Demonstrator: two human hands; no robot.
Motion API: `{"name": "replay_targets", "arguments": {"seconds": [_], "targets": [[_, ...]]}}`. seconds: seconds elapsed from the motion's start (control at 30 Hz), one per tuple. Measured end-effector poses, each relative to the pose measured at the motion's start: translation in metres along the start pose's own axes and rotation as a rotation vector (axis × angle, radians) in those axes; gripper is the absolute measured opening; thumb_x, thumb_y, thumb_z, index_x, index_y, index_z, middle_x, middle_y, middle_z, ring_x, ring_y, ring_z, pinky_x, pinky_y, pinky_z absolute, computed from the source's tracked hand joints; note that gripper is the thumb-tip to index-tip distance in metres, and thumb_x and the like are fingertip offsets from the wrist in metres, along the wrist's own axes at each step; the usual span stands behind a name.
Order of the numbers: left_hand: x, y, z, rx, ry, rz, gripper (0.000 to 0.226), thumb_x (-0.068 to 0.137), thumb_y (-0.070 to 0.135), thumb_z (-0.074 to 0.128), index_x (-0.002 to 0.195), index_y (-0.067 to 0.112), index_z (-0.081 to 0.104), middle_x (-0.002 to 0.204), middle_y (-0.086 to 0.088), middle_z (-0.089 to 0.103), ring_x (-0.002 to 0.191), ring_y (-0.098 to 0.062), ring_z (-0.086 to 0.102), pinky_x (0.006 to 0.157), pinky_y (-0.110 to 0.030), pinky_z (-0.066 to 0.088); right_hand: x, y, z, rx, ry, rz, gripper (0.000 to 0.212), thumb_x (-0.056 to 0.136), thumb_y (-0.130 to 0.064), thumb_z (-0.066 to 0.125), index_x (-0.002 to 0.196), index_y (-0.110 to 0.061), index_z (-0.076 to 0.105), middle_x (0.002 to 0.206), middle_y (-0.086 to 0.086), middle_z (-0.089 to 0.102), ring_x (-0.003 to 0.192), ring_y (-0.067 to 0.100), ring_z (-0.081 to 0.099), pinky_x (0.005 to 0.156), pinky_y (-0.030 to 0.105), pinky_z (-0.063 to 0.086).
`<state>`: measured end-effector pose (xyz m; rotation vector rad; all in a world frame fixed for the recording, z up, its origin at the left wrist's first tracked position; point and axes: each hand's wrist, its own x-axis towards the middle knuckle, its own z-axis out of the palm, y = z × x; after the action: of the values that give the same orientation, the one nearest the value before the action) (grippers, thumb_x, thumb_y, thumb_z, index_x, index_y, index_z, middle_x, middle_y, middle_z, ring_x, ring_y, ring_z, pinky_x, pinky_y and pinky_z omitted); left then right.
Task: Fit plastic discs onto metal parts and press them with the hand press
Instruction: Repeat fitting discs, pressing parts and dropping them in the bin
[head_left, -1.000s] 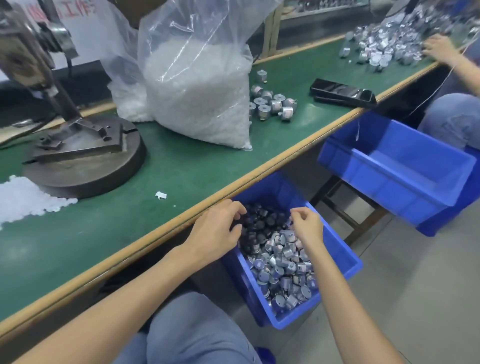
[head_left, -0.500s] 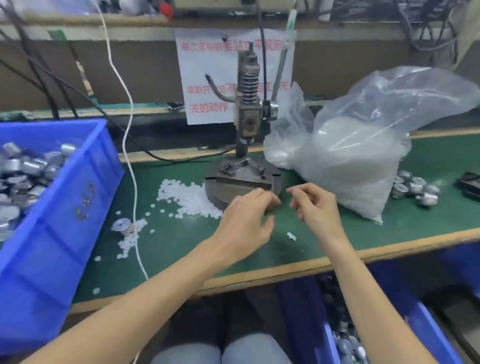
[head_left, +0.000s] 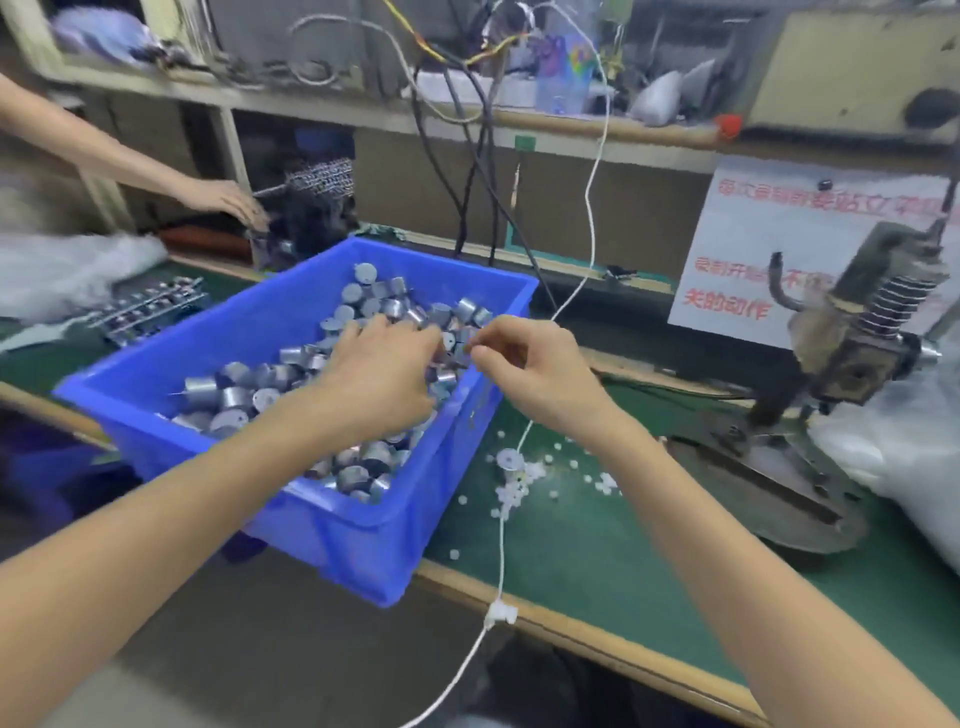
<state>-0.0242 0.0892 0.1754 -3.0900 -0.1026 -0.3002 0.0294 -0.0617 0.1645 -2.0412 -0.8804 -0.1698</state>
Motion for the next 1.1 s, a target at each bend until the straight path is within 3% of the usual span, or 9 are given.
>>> {"name": "replay_targets", "arguments": {"seconds": [0.13, 0.27, 0.43, 0.5, 0.6, 0.77, 0.83, 0.9, 1.1], "targets": [[-0.011, -0.044, 0.009, 0.046, -0.237, -0.014, 0.033, 0.084, 0.022, 0.054, 0.117, 0.021, 0.053, 0.119, -0.003, 0.057, 0.116, -0.028, 0.047, 0.084, -0.033, 0.033, 0.029, -0.020, 0.045, -0.147, -0.396, -0.084, 0.015, 0.088, -0.012, 0.057, 0.093, -0.004, 0.069, 0.059, -0.012, 0.049, 0.054, 0.003, 0.044, 0.058, 0.023, 0.034], [-0.010, -0.072, 0.014, -0.008, -0.465, 0.015, 0.028, 0.076, 0.032, 0.071, 0.102, 0.023, 0.063, 0.100, 0.000, 0.064, 0.100, -0.023, 0.055, 0.077, -0.028, 0.042, 0.049, -0.031, 0.073, -0.492, -0.865, -0.060, 0.023, 0.090, -0.026, 0.058, 0.105, -0.011, 0.068, 0.082, 0.002, 0.064, 0.072, 0.015, 0.052, 0.063, 0.026, 0.038], [-0.004, -0.089, 0.020, 0.012, -0.836, 0.029, 0.018, 0.076, 0.027, 0.071, 0.093, 0.026, 0.067, 0.086, 0.007, 0.063, 0.090, -0.019, 0.063, 0.082, -0.035, 0.054, 0.059, -0.035, 0.101, -0.603, -1.150, 0.093, 0.023, 0.085, -0.023, 0.064, 0.103, -0.009, 0.068, 0.077, 0.003, 0.070, 0.068, 0.016, 0.064, 0.060, 0.023, 0.050], [-0.004, -0.092, 0.025, 0.061, -0.862, 0.022, 0.008, 0.077, 0.026, 0.068, 0.082, 0.026, 0.063, 0.088, 0.005, 0.061, 0.091, -0.022, 0.062, 0.076, -0.035, 0.053, 0.059, -0.033, 0.111, -0.630, -1.172, 0.097, 0.025, 0.082, -0.024, 0.067, 0.103, -0.010, 0.068, 0.068, 0.000, 0.067, 0.072, 0.020, 0.067, 0.066, 0.029, 0.054], [-0.002, -0.095, 0.036, 0.154, -0.813, -0.010, 0.025, 0.077, 0.030, 0.069, 0.066, 0.024, 0.047, 0.073, 0.006, 0.049, 0.072, -0.019, 0.053, 0.064, -0.029, 0.042, 0.059, -0.029, 0.124, -0.575, -1.160, 0.108, 0.032, 0.084, -0.023, 0.067, 0.112, -0.009, 0.063, 0.059, -0.003, 0.062, 0.056, 0.013, 0.060, 0.050, 0.019, 0.047], [0.004, -0.089, 0.048, 0.255, -0.748, -0.027, 0.031, 0.078, 0.027, 0.069, 0.103, 0.011, 0.059, 0.097, -0.005, 0.061, 0.075, -0.019, 0.051, 0.062, -0.028, 0.040, 0.060, -0.020, 0.129, -0.550, -1.087, 0.053, 0.027, 0.087, -0.027, 0.063, 0.109, -0.012, 0.063, 0.077, 0.000, 0.066, 0.077, 0.022, 0.063, 0.052, 0.021, 0.043], [0.008, -0.087, 0.054, 0.246, -0.775, -0.002, 0.014, 0.079, 0.020, 0.067, 0.090, 0.015, 0.060, 0.083, -0.003, 0.060, 0.061, -0.014, 0.051, 0.056, -0.026, 0.040, 0.060, -0.018, 0.127, -0.564, -1.048, 0.029, 0.028, 0.087, -0.029, 0.063, 0.107, -0.011, 0.063, 0.090, 0.005, 0.066, 0.080, 0.022, 0.060, 0.052, 0.020, 0.041], [0.011, -0.086, 0.059, 0.225, -0.809, 0.004, 0.022, 0.080, 0.011, 0.064, 0.069, 0.019, 0.047, 0.067, 0.000, 0.052, 0.055, -0.016, 0.051, 0.054, -0.025, 0.042, 0.061, -0.016, 0.126, -0.581, -1.026, 0.012, 0.024, 0.089, -0.027, 0.060, 0.101, -0.007, 0.064, 0.087, 0.005, 0.063, 0.078, 0.021, 0.056, 0.050, 0.020, 0.037], [0.009, -0.086, 0.056, 0.320, -0.822, 0.063, 0.023, 0.075, 0.003, 0.061, 0.063, 0.015, 0.045, 0.062, 0.001, 0.047, 0.057, -0.018, 0.048, 0.056, -0.028, 0.040, 0.060, -0.016, 0.124, -0.602, -0.921, -0.007, 0.024, 0.089, -0.013, 0.050, 0.065, -0.012, 0.048, 0.066, 0.002, 0.049, 0.064, 0.024, 0.050, 0.046, 0.024, 0.032]]}}
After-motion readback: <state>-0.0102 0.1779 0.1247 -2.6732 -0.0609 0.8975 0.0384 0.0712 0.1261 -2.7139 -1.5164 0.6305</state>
